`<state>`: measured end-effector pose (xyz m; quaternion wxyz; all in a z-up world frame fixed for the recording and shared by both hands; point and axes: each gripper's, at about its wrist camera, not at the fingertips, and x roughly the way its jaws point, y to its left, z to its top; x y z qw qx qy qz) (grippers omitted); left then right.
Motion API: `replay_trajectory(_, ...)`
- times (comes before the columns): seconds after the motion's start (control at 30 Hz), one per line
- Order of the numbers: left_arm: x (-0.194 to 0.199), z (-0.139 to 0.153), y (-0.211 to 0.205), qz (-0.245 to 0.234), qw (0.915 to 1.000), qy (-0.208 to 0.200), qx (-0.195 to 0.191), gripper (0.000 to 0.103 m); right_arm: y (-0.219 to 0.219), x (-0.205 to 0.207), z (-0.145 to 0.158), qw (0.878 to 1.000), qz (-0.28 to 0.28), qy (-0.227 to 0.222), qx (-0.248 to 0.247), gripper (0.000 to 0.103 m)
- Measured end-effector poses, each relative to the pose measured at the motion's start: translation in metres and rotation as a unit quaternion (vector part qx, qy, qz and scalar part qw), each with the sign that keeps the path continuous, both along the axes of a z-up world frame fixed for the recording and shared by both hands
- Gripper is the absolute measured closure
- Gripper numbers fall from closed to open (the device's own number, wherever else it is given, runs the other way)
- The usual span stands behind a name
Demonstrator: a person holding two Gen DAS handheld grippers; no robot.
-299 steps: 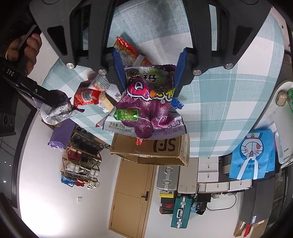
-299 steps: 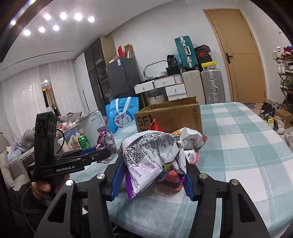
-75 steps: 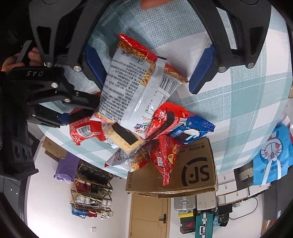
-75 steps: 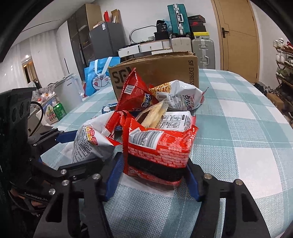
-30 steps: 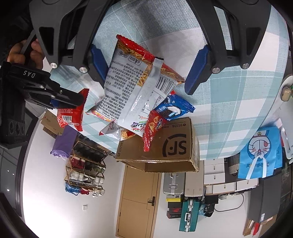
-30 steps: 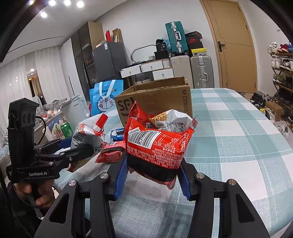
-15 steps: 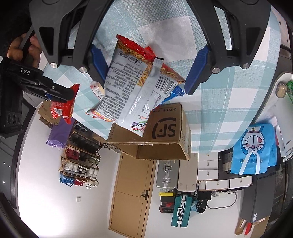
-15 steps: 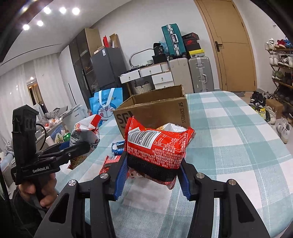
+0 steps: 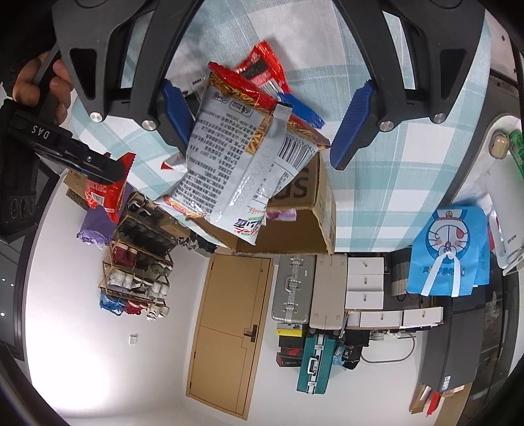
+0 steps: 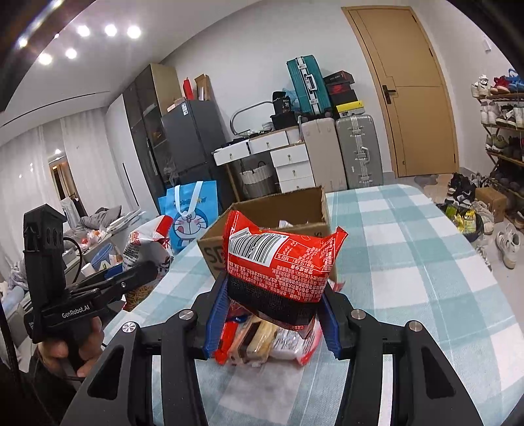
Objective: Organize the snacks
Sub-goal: 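Lift both bags over the cardboard box and open both grippers to drop them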
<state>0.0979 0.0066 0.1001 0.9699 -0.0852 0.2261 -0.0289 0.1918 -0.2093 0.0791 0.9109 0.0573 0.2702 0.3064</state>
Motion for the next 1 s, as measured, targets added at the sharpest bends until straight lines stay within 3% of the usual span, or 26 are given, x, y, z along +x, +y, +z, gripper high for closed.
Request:
replay_trajectory(0.6,0.052,0.041,-0.006,0.019,0.9992,-0.024,0.025,0.026,0.019,0.031,0.035,1.000,0.013,-0.019,0.005,0.053)
replay_trajectory(1.0,0.096,0.048,-0.007,0.025,0.9992,-0.016,0.026,0.026,0.042,0.055,0.043,1.000,0.022,-0.012,0.006,0.053)
